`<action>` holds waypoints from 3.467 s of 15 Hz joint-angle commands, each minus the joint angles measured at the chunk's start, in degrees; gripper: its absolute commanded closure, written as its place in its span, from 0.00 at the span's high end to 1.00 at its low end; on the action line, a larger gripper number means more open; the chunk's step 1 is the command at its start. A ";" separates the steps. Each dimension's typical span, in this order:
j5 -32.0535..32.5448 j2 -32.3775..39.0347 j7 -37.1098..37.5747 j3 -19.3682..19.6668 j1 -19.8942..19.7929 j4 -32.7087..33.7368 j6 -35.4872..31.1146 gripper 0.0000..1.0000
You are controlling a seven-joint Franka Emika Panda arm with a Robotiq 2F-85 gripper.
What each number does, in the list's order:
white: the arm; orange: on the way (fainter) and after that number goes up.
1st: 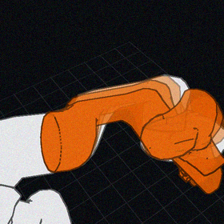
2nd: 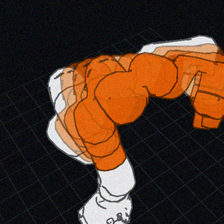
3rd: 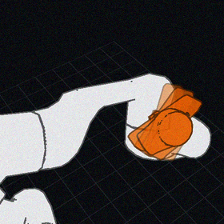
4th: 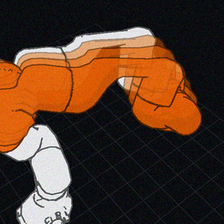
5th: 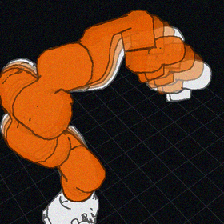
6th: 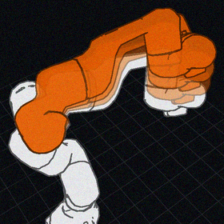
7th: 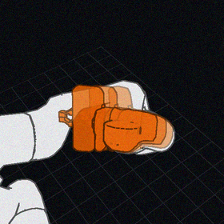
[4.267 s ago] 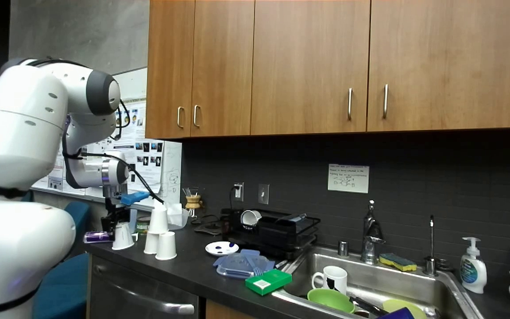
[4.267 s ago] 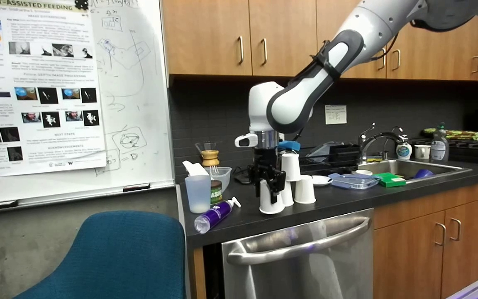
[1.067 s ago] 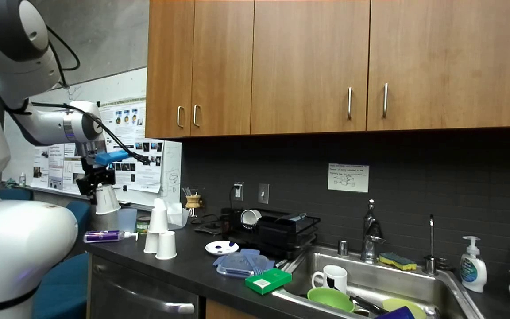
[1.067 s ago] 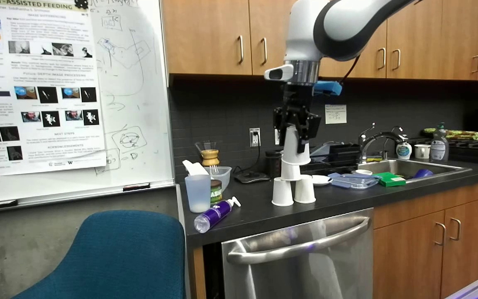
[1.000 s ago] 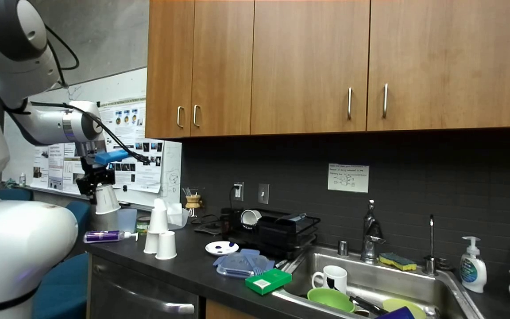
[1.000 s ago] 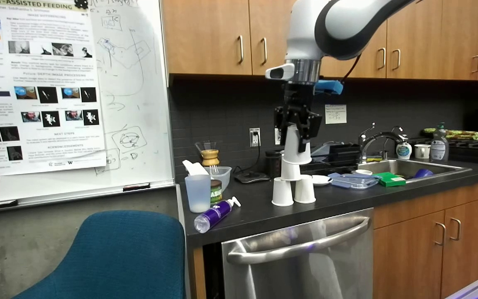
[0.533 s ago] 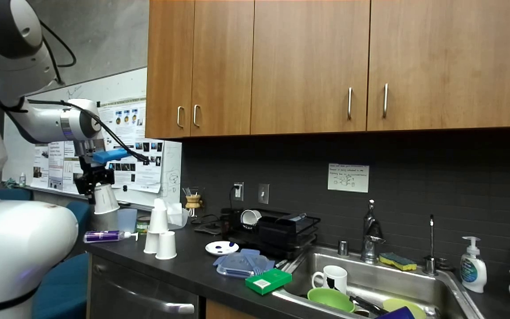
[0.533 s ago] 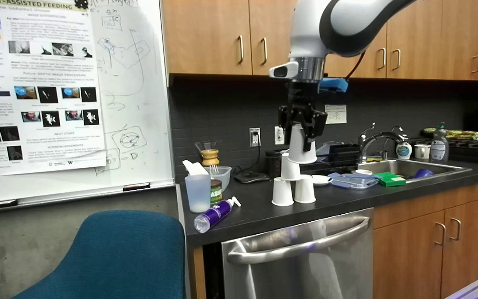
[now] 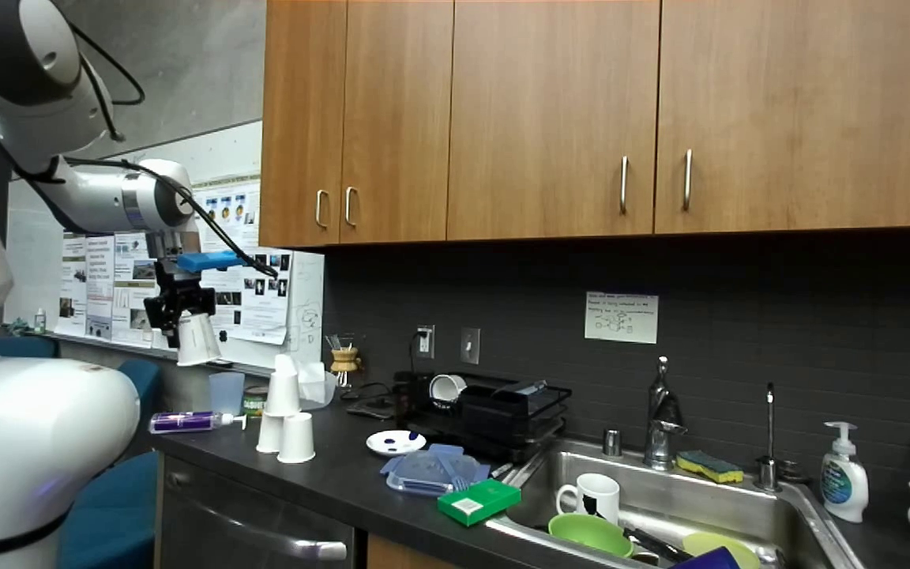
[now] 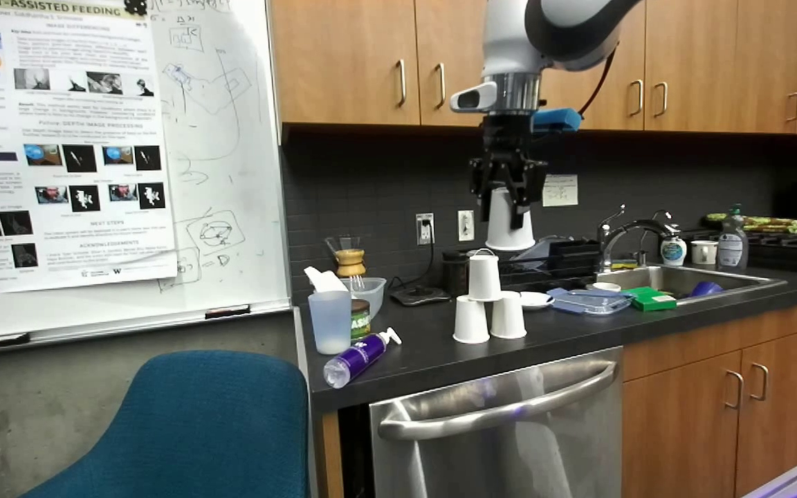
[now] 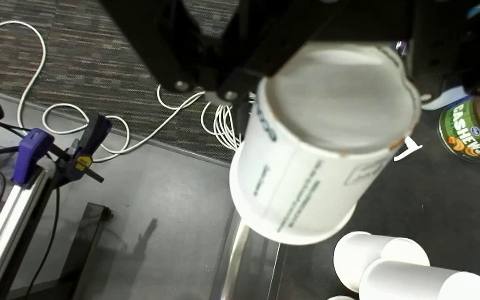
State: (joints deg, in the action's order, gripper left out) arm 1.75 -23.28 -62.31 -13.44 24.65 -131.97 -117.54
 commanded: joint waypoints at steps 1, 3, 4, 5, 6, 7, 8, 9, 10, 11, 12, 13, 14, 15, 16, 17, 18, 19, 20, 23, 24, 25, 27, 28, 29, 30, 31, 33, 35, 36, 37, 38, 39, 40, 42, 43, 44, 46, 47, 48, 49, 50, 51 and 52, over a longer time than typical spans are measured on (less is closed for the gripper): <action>-1.00 -0.25 -1.86 1.20 -0.17 3.48 4.37 0.42; -0.96 0.20 -2.38 1.68 -0.46 4.84 5.54 0.42; -0.92 0.47 -2.61 1.91 -0.62 5.30 5.74 0.42; -0.76 0.80 -2.87 2.05 -0.84 5.67 5.83 0.42; -0.62 1.25 -3.20 2.19 -1.06 5.98 5.74 0.42; -0.64 1.68 -3.43 2.32 -1.26 6.28 5.71 0.42; -0.75 2.14 -3.74 2.48 -1.43 6.55 5.69 0.42; -0.79 2.61 -3.85 2.51 -1.57 6.80 5.62 0.42; -0.83 3.03 -4.03 2.53 -1.75 7.01 5.68 0.42; -1.10 3.73 -4.28 2.61 -1.86 7.67 6.02 0.42; -1.29 4.33 -4.44 2.62 -1.97 8.27 6.30 0.42; -1.41 5.22 -4.55 2.60 -2.14 9.11 6.60 0.42; -1.49 5.88 -4.72 2.59 -2.25 9.90 7.06 0.42; -1.47 6.41 -4.90 2.57 -2.42 10.61 7.56 0.42; -1.44 6.89 -5.25 2.56 -2.61 11.31 7.95 0.42; -1.36 7.34 -5.60 2.55 -2.83 11.98 8.36 0.42; -1.22 7.73 -6.04 2.62 -3.16 12.64 8.75 0.42; -1.22 7.87 -6.91 2.83 -3.46 13.08 9.06 0.42; -1.17 8.03 -7.90 3.08 -3.87 13.51 9.38 0.42; -0.79 8.47 -10.94 4.01 -5.51 15.17 10.99 0.42; -0.43 8.68 -11.53 4.27 -6.16 15.87 11.63 0.42; -0.26 9.10 -12.17 4.48 -6.74 16.93 12.52 0.42; 0.08 10.47 -12.52 4.50 -7.74 19.61 14.33 0.42; 0.26 11.30 -12.24 4.29 -8.15 21.15 15.23 0.42; 0.33 12.01 -11.83 4.12 -8.50 22.23 15.50 0.42; 0.17 12.94 -11.75 3.94 -8.63 23.86 16.24 0.42; 0.11 13.91 -11.81 3.84 -8.76 25.26 16.65 0.42; -0.03 15.69 -12.10 3.61 -8.79 27.69 17.16 0.42; -0.36 18.29 -13.42 3.62 -8.98 30.14 16.95 0.42; -0.62 19.94 -14.36 3.71 -9.14 31.54 16.93 0.42; -0.85 21.38 -15.32 3.70 -9.28 32.87 17.16 0.42; -0.87 22.57 -16.06 3.61 -9.50 33.86 17.18 0.42; -0.83 23.49 -16.58 3.51 -9.73 34.66 17.23 0.42; -0.89 24.22 -17.42 3.49 -10.03 35.21 17.26 0.42; -1.05 25.41 -18.68 3.37 -10.60 36.18 17.21 0.42; -1.35 25.59 -19.63 3.44 -10.97 36.09 16.68 0.42; -1.76 25.75 -20.63 3.52 -11.37 36.16 16.48 0.42; -2.49 25.76 -22.33 3.61 -12.07 35.84 16.00 0.42; -2.89 25.56 -22.89 3.64 -12.36 35.34 15.54 0.42; -3.14 25.53 -23.19 3.63 -12.59 35.07 15.25 0.42; -3.38 25.55 -23.54 3.61 -12.78 35.03 15.28 0.42; -3.44 25.63 -23.54 3.58 -12.91 35.00 15.21 0.42; -3.25 25.67 -23.31 3.50 -12.92 35.00 15.29 0.42; -3.21 25.67 -23.33 3.47 -12.94 34.95 15.21 0.42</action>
State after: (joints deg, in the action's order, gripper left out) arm -0.40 2.21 -84.44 -9.32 12.60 -97.43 -102.16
